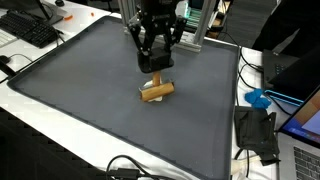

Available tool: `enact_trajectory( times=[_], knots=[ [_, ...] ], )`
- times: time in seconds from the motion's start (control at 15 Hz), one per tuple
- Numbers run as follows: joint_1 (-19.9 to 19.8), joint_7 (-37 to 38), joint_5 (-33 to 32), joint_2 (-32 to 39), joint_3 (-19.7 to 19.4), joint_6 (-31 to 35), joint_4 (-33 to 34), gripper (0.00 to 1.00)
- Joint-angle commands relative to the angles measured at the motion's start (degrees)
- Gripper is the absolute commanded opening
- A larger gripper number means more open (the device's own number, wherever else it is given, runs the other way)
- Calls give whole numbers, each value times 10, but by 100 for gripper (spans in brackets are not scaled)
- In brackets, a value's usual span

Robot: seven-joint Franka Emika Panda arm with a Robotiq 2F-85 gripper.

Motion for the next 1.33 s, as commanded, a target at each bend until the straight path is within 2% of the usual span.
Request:
enact_trajectory(
  times=[0.0, 0.4, 0.8, 1.27],
  knots=[
    [-7, 16, 24, 27, 14, 22, 3, 27],
    [-9, 31, 42, 35, 21, 45, 10, 27],
    [-10, 82, 39, 13, 11, 1, 32, 27],
    [1, 243, 47, -5, -9, -74, 51, 27]
  ],
)
